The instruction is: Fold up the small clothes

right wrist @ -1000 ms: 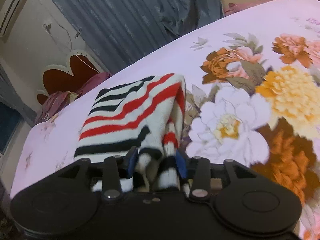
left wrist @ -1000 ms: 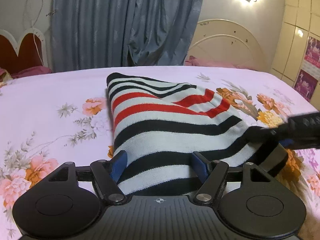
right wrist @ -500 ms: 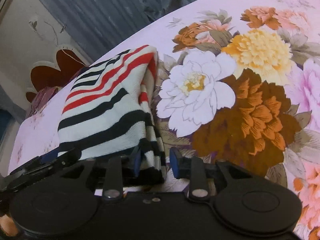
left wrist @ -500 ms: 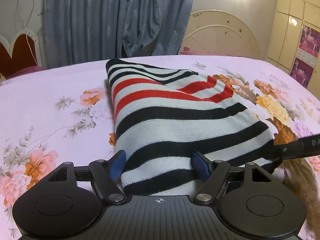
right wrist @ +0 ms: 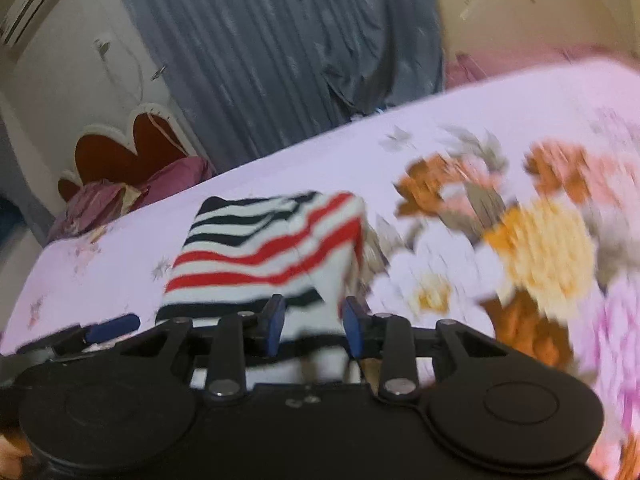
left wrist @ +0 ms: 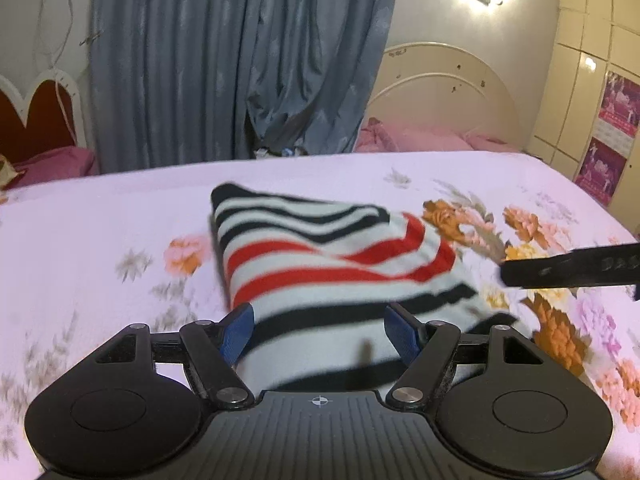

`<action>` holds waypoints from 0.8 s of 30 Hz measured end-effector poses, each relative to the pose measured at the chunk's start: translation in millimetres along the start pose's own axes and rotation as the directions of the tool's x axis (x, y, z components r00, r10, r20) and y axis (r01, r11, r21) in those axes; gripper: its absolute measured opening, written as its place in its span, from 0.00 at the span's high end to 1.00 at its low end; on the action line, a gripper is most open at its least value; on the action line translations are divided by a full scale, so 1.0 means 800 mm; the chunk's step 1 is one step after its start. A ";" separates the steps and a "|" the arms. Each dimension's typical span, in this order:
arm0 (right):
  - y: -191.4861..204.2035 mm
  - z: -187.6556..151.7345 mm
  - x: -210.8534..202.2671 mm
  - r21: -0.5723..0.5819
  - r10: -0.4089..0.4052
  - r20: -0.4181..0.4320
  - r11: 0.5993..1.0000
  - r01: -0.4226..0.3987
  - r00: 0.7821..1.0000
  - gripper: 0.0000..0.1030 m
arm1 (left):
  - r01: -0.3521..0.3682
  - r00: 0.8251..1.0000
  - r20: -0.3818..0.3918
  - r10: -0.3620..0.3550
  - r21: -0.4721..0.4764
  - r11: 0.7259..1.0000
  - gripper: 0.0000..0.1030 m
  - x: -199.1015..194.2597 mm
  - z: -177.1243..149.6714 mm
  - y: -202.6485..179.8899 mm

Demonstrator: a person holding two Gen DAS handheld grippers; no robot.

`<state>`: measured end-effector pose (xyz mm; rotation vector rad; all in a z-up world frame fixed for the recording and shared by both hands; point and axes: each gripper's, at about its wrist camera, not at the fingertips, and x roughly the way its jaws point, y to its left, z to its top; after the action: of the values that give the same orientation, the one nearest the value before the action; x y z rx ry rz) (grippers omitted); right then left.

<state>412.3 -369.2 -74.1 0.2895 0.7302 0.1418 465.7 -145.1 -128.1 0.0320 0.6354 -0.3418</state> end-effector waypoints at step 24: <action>0.025 0.014 0.084 -0.181 -0.087 -0.009 0.980 0.084 0.996 0.65 | -0.041 0.999 -0.027 0.043 0.049 0.998 0.31 0.063 0.013 0.003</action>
<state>469.3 -337.6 -102.7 0.0841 0.7403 0.1278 510.3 -159.3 -149.8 0.0965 0.6535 -0.3163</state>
